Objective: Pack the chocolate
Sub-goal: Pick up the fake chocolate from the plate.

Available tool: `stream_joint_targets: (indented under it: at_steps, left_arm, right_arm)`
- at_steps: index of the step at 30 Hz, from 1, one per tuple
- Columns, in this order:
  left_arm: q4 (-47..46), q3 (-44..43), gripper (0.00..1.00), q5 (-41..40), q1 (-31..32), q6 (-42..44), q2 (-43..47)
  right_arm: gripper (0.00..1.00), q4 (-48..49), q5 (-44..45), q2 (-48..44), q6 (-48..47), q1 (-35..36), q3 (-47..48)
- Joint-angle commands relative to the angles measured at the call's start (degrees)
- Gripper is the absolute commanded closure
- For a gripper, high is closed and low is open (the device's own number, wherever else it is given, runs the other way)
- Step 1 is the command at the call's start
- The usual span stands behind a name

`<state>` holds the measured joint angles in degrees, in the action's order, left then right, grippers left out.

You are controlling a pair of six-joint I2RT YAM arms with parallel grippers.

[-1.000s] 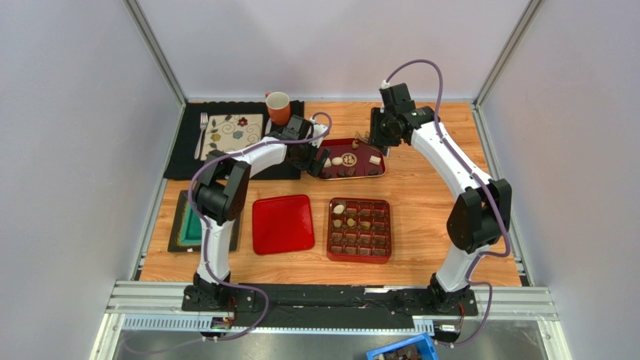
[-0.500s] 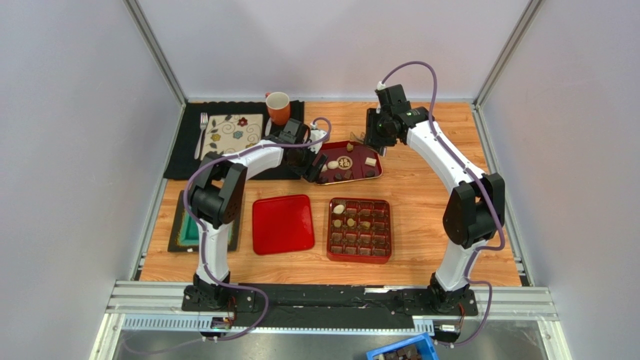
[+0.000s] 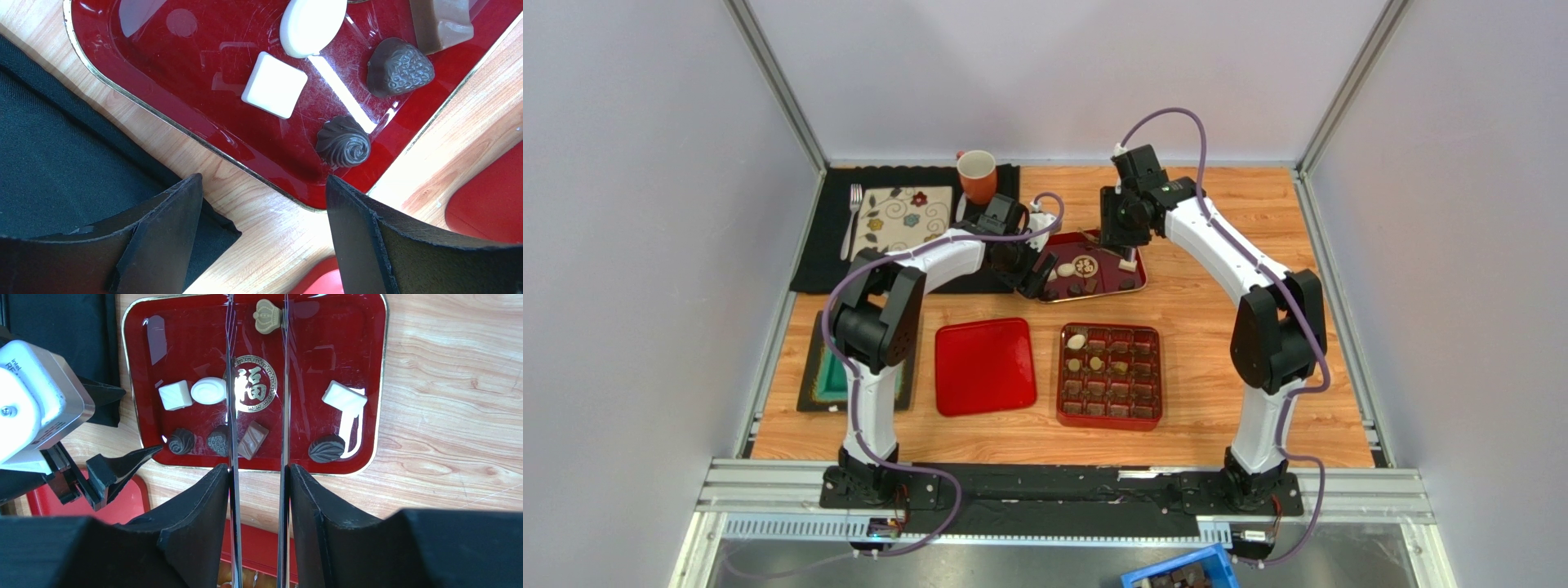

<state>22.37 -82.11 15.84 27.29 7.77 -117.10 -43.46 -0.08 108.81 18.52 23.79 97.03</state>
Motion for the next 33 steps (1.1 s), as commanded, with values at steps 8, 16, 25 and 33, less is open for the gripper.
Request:
stream_joint_targets:
  at_steps: [8,16,25,33]
  left_arm:
    - [1.4,0.8,0.19,1.0,0.0,1.6,3.3]
    - [1.5,1.3,0.19,0.9,0.0,1.6,4.0]
    - [1.5,1.6,0.21,0.7,0.0,2.3,3.9]
    - [1.2,2.4,0.21,0.4,0.0,2.5,4.3]
  right_arm:
    - [0.64,1.0,3.5,0.2,-1.3,0.9,2.4]
    - [0.72,0.6,3.4,-2.5,-0.9,0.9,1.2]
    - [0.72,-4.5,1.7,-17.0,-0.2,1.5,-7.3]
    - [0.72,-15.5,-2.2,-37.1,3.2,1.7,-19.2]
